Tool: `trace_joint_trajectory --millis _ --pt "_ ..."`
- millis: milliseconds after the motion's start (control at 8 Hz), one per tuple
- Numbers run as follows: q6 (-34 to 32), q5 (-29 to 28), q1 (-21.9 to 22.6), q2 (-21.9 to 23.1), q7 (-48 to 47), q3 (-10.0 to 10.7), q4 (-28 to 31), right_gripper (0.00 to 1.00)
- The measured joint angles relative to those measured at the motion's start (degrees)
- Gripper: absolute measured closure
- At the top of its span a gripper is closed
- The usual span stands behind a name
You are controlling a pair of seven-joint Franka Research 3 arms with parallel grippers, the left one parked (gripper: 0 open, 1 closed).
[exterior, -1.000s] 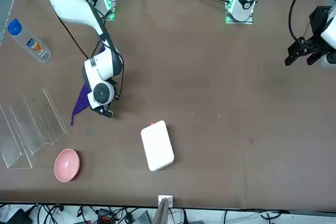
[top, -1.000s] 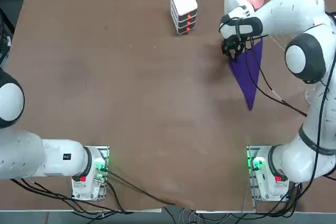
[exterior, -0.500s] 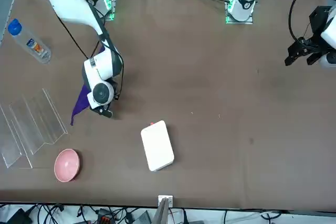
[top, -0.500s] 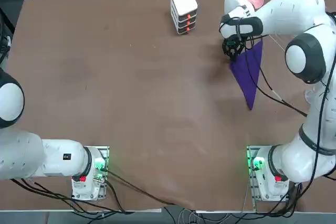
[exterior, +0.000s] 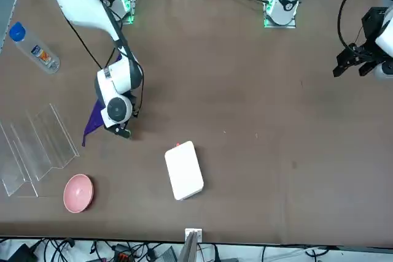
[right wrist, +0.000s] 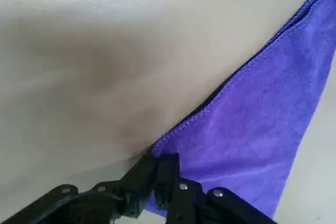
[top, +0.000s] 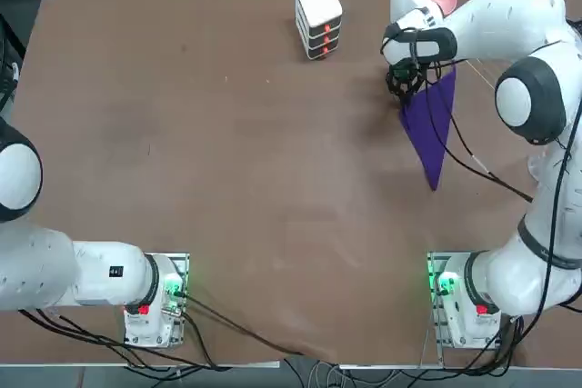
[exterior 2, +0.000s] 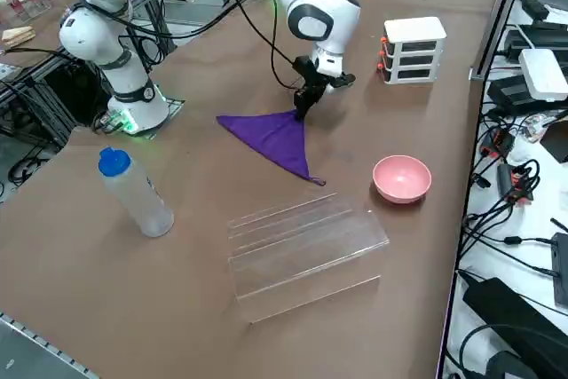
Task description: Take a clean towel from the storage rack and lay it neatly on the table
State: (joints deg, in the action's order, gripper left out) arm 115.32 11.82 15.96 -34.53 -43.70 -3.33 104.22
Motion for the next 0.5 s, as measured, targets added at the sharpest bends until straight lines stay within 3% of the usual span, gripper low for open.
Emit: trace_joint_trajectory --millis 500 --pt "-0.4 0.0 -0.1 0.7 0.3 0.2 0.0 0.94"
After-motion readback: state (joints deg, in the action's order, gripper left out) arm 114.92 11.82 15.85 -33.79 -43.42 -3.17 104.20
